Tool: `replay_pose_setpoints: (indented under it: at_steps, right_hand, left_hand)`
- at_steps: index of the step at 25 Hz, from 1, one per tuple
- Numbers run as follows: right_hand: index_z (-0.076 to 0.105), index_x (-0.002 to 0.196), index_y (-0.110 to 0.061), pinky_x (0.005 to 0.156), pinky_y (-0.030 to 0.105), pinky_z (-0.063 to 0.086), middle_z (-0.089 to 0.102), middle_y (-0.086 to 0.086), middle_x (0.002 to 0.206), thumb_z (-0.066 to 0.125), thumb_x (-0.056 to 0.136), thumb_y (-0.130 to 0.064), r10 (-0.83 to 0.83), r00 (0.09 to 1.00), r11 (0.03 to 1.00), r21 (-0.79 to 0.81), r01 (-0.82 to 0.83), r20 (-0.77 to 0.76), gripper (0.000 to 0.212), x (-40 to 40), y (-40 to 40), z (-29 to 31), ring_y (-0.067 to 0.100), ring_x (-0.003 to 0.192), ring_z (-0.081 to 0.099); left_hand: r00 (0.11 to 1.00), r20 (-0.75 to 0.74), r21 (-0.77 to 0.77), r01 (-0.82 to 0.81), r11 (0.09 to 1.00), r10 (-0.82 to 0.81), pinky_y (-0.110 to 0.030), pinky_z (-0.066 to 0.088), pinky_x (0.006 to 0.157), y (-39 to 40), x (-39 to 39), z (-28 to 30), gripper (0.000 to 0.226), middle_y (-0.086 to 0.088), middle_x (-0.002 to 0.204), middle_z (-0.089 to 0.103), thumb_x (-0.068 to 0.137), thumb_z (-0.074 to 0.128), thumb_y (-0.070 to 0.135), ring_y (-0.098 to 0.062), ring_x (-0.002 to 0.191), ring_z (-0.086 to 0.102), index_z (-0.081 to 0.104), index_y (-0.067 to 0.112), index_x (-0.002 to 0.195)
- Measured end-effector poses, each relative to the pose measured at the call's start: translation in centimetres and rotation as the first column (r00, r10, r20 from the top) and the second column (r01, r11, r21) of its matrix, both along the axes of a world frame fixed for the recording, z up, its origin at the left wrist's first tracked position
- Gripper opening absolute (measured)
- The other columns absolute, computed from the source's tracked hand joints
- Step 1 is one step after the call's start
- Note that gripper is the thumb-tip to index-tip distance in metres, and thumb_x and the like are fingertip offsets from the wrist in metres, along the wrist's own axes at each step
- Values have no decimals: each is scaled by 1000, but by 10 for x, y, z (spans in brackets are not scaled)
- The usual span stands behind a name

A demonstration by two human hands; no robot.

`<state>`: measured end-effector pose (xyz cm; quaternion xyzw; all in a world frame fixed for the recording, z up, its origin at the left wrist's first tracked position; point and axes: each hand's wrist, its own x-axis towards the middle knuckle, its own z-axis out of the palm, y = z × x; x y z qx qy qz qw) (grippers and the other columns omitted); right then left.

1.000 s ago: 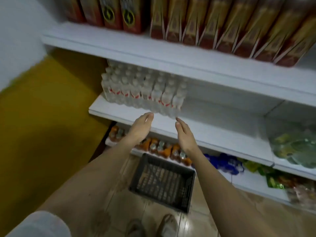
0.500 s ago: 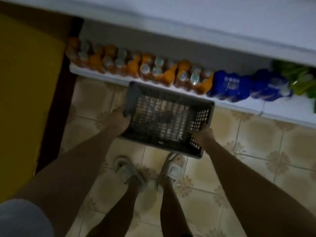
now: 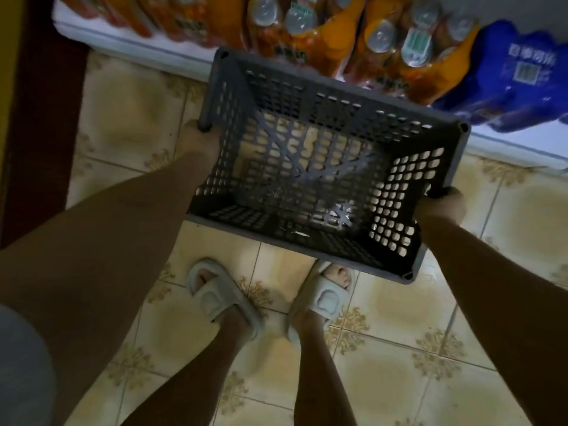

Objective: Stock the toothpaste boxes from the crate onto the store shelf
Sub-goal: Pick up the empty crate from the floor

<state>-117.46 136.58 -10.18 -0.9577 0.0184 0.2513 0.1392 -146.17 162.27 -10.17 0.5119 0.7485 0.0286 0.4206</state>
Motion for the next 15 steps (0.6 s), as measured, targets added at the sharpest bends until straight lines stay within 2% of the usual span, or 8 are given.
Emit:
replay_pose_setpoints:
  at_steps: [2, 3, 5, 8, 10, 12, 15]
  right_hand:
    - [63, 111, -6, 89, 43, 55, 67, 14, 108, 58, 94, -24, -14, 1000, 999, 38, 13, 22, 26, -6, 6, 12, 32, 101, 65]
    - [64, 110, -6, 88, 43, 55, 67, 13, 104, 57, 95, -26, -7, 999, 999, 47, 5, 36, 26, -11, 11, 19, 30, 97, 65]
    - [64, 108, -7, 88, 45, 55, 68, 13, 103, 58, 94, -24, 27, 999, 997, 69, -29, 29, 23, -24, 24, 34, 30, 95, 65]
    - [64, 107, -10, 89, 49, 55, 69, 15, 107, 59, 91, -16, 170, 985, 982, 86, -167, -28, 18, -52, 52, 50, 34, 99, 67]
    - [65, 110, -8, 91, 46, 54, 68, 16, 110, 59, 91, -13, 265, 963, 962, 86, -260, -52, 20, -76, 79, 58, 35, 102, 66]
    - [64, 117, -6, 88, 39, 52, 67, 16, 113, 58, 93, -13, 392, 918, 919, 77, -387, -61, 26, -113, 113, 62, 34, 104, 64]
    - [62, 120, -9, 84, 34, 49, 67, 13, 113, 58, 93, -16, 574, 816, 817, 116, -565, -67, 27, -175, 165, 62, 31, 104, 64]
  left_hand:
    - [994, 31, -80, -107, 991, 109, -33, 50, 66, -1, -9, 9, 35, 1, 79, 54, 97, 54, 30, -16, 67, 53, 57, 9, 125]
    - [985, 22, -81, -166, 983, 169, -33, 49, 62, -5, -18, 12, 34, 0, 75, 52, 97, 55, 31, -17, 64, 53, 58, 9, 122]
    - [954, 10, -47, -299, 953, 299, -38, 51, 66, -16, -46, 19, 31, -2, 74, 54, 94, 59, 35, -23, 68, 59, 60, 10, 112]
    - [885, -1, -74, -464, 883, 465, -32, 44, 55, -34, -102, 33, 30, -2, 66, 50, 92, 59, 39, -18, 54, 47, 62, 9, 96]
    - [817, -2, -89, -574, 814, 576, -32, 41, 59, -46, -142, 41, 27, -3, 67, 48, 93, 58, 37, -18, 56, 45, 58, 13, 82]
    - [726, -14, -87, -685, 723, 687, -35, 46, 68, -58, -188, 49, 25, -6, 79, 55, 92, 59, 38, -22, 69, 53, 57, 13, 89]
    - [565, -10, -100, -821, 562, 825, -43, 53, 85, -81, -260, 47, 41, -12, 103, 62, 90, 59, 43, -30, 89, 59, 58, 11, 117]
